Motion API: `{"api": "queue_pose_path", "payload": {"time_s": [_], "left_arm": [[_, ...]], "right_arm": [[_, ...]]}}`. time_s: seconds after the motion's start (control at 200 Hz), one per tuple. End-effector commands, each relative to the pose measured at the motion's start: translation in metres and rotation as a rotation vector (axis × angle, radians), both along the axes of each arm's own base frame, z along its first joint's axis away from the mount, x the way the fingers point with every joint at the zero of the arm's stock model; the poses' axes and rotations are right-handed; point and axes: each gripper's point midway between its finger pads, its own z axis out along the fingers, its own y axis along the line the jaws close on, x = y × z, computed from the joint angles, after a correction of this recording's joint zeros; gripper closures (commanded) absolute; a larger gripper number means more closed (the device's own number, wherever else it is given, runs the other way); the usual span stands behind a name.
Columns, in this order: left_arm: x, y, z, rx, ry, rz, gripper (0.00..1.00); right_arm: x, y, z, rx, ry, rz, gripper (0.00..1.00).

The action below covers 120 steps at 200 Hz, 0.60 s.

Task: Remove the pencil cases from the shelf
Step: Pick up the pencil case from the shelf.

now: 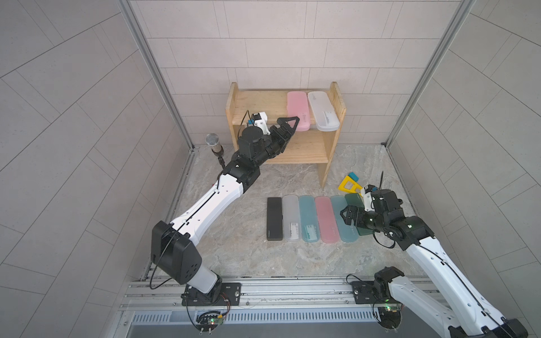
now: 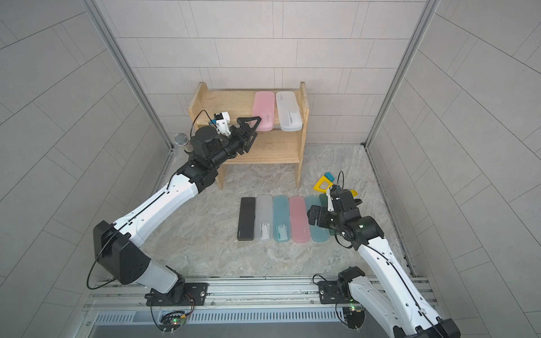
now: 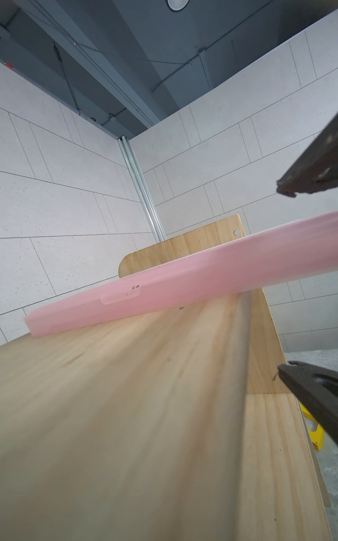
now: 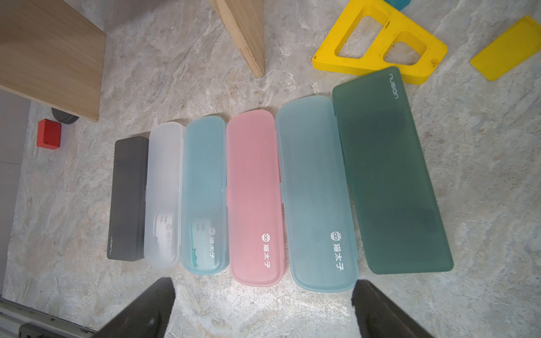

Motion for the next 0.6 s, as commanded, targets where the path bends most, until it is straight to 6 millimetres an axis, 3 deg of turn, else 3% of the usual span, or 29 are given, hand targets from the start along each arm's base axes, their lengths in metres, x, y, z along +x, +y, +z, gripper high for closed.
{"api": "queue_pose_path", "payload": {"time_s": [0.0,0.195,0.33,0.47,0.595], "left_arm": [[-0.007,-0.005,0.027,-0.037,-0.067,-0.028,0.08],[-0.008,-0.007,0.031,-0.037,-0.082,-0.039,0.20],[-0.010,-0.007,0.033,-0.037,-0.085,-0.043,0.45],[-0.011,-0.005,0.034,-0.040,-0.090,-0.038,0.49],[-0.013,-0.007,0.037,-0.031,-0.096,-0.049,0.66]], "right_arm": [[-0.004,-0.003,0.005,-0.013,0.005,0.003,0.00],[-0.005,-0.003,0.007,-0.019,0.007,0.009,0.00],[-0.006,-0.004,0.008,-0.025,0.007,0.010,0.00],[-0.006,-0.004,0.007,-0.027,0.010,0.010,0.00],[-0.006,-0.005,0.005,-0.030,0.014,0.007,0.00]]}}
